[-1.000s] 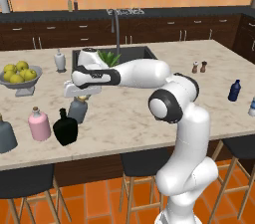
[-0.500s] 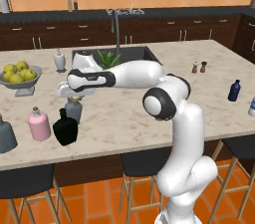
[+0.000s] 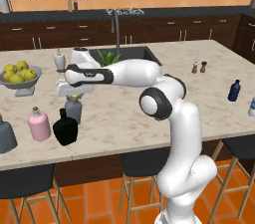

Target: Move the plastic bottles in the middle to the plastics group, and the glass bottles in the middle to the glass group.

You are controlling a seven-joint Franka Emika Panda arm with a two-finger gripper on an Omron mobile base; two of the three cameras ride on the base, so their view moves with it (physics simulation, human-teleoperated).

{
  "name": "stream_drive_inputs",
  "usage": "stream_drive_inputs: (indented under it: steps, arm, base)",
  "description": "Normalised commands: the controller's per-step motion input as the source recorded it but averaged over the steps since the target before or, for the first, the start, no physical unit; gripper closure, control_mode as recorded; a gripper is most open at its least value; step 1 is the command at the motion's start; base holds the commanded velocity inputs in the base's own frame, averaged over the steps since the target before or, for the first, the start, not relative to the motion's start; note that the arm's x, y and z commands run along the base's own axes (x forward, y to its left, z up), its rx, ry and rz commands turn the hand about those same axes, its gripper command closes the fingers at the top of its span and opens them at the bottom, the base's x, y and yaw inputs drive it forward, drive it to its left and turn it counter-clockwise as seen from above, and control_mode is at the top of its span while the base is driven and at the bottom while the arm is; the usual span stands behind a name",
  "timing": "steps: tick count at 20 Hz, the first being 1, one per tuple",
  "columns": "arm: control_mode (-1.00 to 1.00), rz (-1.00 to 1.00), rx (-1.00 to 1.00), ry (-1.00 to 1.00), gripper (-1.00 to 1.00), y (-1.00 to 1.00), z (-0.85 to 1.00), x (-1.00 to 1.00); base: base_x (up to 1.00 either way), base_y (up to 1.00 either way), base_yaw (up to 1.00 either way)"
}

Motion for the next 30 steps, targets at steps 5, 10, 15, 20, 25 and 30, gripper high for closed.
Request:
stream_drive_inputs:
  steps: [5,10,15,20,25,30]
  arm:
    - [-1.00,0.02,0.00,0.00,-1.00,-0.10,0.29,-0.08]
    - [-1.00,0.01,0.00,0.00,-1.00,-0.38,0.33,-0.08]
    - [-1.00,-0.01,0.00,0.00,-1.00,-0.90,0.20,-0.41]
    - [-1.00,-0.03,0.00,0.00,-1.00,-1.00,0.01,-0.55]
    - [-1.00,-0.06,0.00,-0.01,-1.00,-0.99,-0.03,-0.67]
    - [-1.00,-0.06,0.00,0.00,-1.00,-1.00,0.01,-0.49]
  base:
    - [0.00,0.00,0.00]
    - [0.00,0.00,0.00]
    - [0.00,0.00,0.00]
    - [0.00,0.00,0.00]
    - [0.00,0.00,0.00]
    - [0.00,0.00,0.00]
